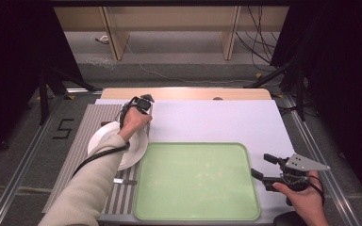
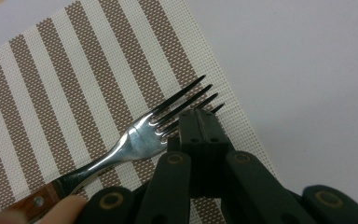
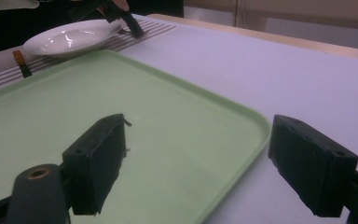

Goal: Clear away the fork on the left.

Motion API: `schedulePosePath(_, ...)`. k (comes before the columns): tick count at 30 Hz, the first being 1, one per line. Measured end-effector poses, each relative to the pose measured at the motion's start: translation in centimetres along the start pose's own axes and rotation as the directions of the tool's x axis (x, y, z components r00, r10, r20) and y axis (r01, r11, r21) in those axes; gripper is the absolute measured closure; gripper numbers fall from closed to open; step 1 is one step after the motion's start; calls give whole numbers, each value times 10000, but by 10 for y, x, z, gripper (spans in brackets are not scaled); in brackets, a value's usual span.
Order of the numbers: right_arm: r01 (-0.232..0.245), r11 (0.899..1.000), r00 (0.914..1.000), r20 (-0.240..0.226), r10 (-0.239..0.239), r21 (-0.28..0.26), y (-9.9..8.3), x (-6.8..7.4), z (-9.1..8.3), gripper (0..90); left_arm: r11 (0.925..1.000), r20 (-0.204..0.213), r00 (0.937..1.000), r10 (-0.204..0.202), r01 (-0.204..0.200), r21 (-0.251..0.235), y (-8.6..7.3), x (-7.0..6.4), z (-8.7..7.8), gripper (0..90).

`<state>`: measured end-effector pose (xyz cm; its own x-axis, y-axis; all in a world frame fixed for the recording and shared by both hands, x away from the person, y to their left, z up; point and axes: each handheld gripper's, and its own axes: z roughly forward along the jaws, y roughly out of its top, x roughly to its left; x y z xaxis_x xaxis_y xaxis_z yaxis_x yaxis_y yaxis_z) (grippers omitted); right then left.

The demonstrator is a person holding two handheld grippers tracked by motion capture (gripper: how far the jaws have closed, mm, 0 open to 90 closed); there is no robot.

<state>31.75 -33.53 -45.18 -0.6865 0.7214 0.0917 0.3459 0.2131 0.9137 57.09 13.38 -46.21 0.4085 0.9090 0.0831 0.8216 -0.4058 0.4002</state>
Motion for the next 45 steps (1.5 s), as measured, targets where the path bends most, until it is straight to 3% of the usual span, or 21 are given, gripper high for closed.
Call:
schedulePosePath(16, -2, 10000, 10000, 10, 2, -2, 0, 0, 0, 199, 9981, 126, 9999, -16, 8, 611, 1, -1, -1, 894)
schedulePosePath(18, -5, 10000, 10000, 8, 5, -19, 0, 0, 0, 200, 9967, 328, 9995, 27, -53, 805, 0, -1, 0, 894)
schedulePosePath(27, -13, 10000, 10000, 3, 13, -18, 0, 0, 0, 200, 9969, 290, 9996, -24, 1, 789, 3, -2, 2, 894)
schedulePosePath(45, -18, 10000, 10000, -28, 18, -29, 0, 0, 0, 200, 9992, -160, 9998, 96, -90, 396, 12, 3, 9, 894)
